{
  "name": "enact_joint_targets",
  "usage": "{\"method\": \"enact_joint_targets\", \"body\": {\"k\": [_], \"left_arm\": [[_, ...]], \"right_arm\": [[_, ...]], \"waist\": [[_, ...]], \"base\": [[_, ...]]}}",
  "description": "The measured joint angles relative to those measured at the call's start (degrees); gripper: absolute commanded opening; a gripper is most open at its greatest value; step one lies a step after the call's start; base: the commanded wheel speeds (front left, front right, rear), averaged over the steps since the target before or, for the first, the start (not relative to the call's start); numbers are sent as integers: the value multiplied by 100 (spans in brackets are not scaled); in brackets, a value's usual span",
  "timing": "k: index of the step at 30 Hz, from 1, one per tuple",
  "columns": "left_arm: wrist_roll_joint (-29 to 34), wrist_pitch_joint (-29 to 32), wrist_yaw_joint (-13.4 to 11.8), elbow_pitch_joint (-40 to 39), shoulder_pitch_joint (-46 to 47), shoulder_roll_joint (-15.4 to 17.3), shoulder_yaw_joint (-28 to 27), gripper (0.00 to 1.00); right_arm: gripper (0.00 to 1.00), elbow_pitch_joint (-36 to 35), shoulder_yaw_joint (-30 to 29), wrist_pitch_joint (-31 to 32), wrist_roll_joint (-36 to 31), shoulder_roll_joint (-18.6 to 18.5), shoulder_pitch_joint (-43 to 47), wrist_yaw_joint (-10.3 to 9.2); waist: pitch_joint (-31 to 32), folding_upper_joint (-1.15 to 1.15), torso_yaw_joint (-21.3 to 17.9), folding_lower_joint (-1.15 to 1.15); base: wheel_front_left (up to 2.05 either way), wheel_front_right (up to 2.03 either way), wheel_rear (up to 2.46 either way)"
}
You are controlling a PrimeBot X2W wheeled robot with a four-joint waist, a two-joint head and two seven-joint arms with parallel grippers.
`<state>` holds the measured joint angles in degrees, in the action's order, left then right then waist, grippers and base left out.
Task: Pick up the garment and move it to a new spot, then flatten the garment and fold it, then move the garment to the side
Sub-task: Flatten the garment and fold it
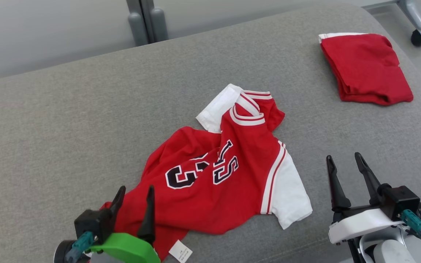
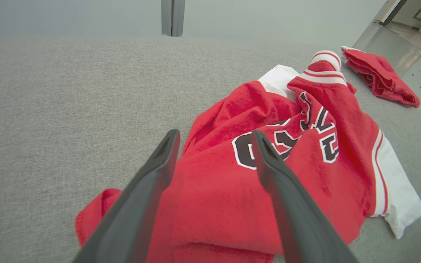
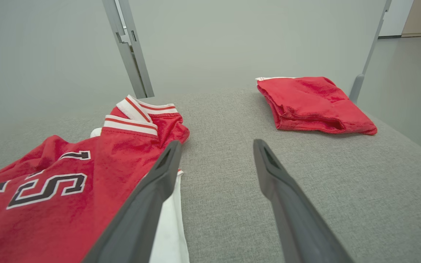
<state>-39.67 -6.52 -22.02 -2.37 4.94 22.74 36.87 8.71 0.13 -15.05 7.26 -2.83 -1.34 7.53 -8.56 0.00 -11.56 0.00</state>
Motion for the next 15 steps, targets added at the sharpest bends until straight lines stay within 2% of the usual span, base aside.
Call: {"method": "enact_joint_targets", "body": {"k": [4, 8, 15], "left_arm": [[-12, -287, -212, -69, -449, 23, -92, 100], [-169, -341, -258, 79, -845, -83, -33, 100], [-683, 23, 221, 939, -889, -433, 181, 100]], "right_arm": [[100, -20, -44, 0, -59, -2, 36, 0], [100, -18, -21, 0, -102, -2, 118, 0], [100, -9, 85, 0, -144, 0, 115, 0]], "waist": [[110, 0, 274, 0], [208, 0, 549, 0], [289, 0, 938, 0]], "base": [[0, 0, 0], [0, 0, 0], [0, 0, 0]]}}
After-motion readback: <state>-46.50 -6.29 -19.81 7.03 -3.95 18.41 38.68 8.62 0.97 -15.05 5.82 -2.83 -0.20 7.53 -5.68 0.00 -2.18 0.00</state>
